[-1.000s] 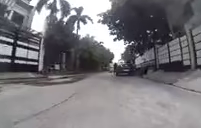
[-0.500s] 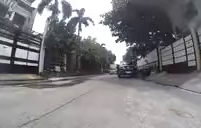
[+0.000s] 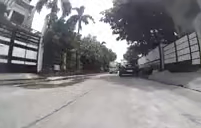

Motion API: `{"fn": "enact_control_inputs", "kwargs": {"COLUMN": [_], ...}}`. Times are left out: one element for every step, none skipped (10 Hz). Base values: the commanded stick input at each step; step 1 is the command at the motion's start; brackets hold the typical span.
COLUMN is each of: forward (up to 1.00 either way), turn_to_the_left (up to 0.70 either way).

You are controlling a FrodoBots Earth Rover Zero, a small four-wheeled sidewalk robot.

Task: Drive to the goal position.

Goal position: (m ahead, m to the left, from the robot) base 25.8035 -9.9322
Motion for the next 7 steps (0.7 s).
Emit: {"fn": "enact_control_inputs", "kwargs": {"forward": [0.5,0.5,0.5,0.5,0.5,0.5,0.5], "turn_to_the_left": [0.0,0.0,0.0,0.0,0.0,0.0,0.0]}}
